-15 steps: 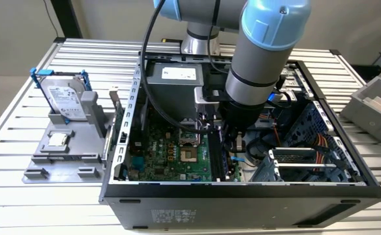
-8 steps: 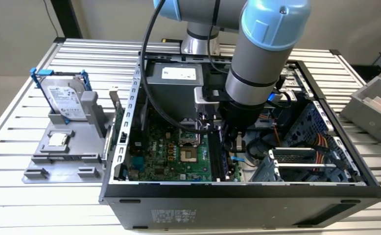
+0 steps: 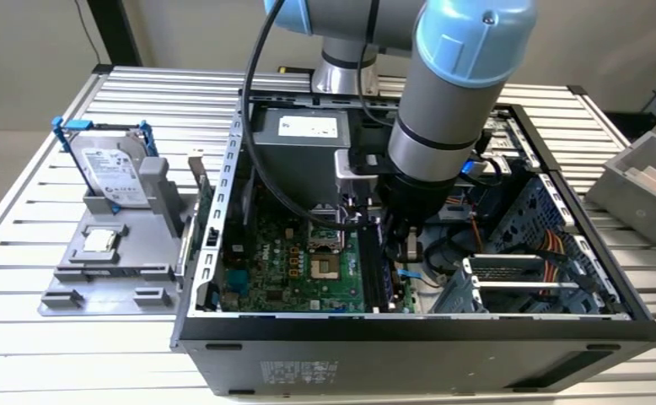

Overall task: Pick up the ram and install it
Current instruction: 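Press down the ram until it locks into place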

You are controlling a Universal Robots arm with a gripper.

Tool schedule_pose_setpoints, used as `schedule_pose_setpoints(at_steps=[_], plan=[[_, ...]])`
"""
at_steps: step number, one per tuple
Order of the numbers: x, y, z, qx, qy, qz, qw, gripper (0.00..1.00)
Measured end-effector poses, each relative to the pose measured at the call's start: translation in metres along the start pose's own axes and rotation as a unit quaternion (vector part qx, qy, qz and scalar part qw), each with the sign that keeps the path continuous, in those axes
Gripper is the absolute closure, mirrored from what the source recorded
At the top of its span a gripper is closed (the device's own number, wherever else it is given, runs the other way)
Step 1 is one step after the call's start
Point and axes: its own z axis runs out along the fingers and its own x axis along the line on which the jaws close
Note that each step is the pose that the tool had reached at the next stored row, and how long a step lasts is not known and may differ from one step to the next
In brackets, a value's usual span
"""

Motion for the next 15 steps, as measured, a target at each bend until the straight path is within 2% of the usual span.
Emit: schedule_pose_setpoints(at_steps=[2, 7, 15], plan=[[0.0003, 0.0000, -0.0048, -0.0011, 0.0014, 0.000, 1.00000, 1.00], [0.0003, 0.0001, -0.0089, -0.0015, 0.0014, 0.000, 1.00000, 1.00], [0.0001, 0.0001, -0.0212, -0.0015, 0.0015, 0.000, 1.00000, 1.00]])
